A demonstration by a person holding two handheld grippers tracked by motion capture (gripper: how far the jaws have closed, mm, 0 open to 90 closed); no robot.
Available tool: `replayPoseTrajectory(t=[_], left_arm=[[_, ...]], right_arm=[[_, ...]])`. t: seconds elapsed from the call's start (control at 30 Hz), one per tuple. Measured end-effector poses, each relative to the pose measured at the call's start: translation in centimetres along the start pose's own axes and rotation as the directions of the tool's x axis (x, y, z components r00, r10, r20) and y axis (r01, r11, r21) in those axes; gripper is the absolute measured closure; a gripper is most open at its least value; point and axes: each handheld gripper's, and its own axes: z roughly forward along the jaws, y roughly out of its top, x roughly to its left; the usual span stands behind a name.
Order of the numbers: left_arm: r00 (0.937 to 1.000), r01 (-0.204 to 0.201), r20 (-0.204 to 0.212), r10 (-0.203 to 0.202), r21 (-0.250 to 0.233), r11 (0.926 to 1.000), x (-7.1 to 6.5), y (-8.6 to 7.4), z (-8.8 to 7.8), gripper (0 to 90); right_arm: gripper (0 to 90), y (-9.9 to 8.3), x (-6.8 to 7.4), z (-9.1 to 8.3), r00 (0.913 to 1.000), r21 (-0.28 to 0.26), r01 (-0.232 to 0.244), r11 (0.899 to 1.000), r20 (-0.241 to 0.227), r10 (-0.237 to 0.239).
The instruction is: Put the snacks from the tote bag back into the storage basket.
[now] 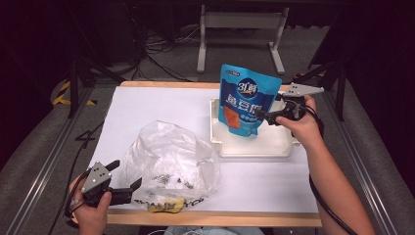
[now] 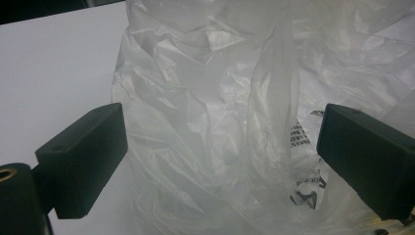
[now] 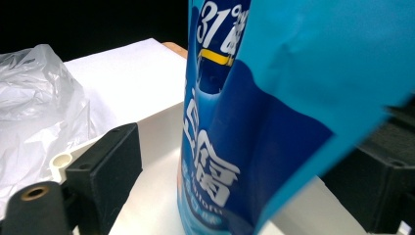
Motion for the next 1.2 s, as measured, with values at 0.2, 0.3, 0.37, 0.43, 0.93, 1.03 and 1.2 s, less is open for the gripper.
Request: replayPoseTrajectory(t=[0.2,0.3,0.37,0.43,0.93,1.03,1.2], left_arm=[[1.0,-0.004,0.002,0.004,0.001,1.0,-0.1,0.1,0.2,5.7],[1.0,-0.006,0.002,0.006,0.001,1.0,-0.1,0.1,0.2,5.6],[1.0,-0.004,0.008,0.004,0.003,1.0,-0.1,0.2,0.3,5.6],[0.9999,-0.006,0.009,0.006,0.003,1.0,-0.1,0.2,0.4,5.6],[0.9985,-0.014,0.054,0.013,0.018,0.9997,0.1,0.6,0.1,5.5],[0.9967,-0.01,0.081,0.006,0.04,0.9992,0.2,0.9,0.0,5.3],[0.9939,-0.009,0.11,0.002,0.059,0.9982,0.4,1.0,-0.1,5.3]], right_arm=[[11.7,-0.1,0.5,-1.8,0.9997,0.015,-0.011,1.0,0.02,0.011],[11.6,-0.2,1.0,-2.8,0.9992,0.043,-0.024,0.999,0.034,0.022],[11.3,-0.3,1.5,-3.6,0.999,0.047,-0.029,0.998,0.035,0.028],[11.2,-0.3,2.1,-4.4,0.9993,0.05,-0.023,0.998,0.031,0.021],[10.5,-1.3,6.8,-7.5,0.9977,0.095,-0.025,0.995,-0.061,0.031],[10.1,-1.8,7.6,-7.6,0.9966,0.103,-0.012,0.995,-0.08,0.02],[9.8,-2.8,8.7,-7.6,0.9952,0.114,-0.001,0.993,-0.097,0.012]])
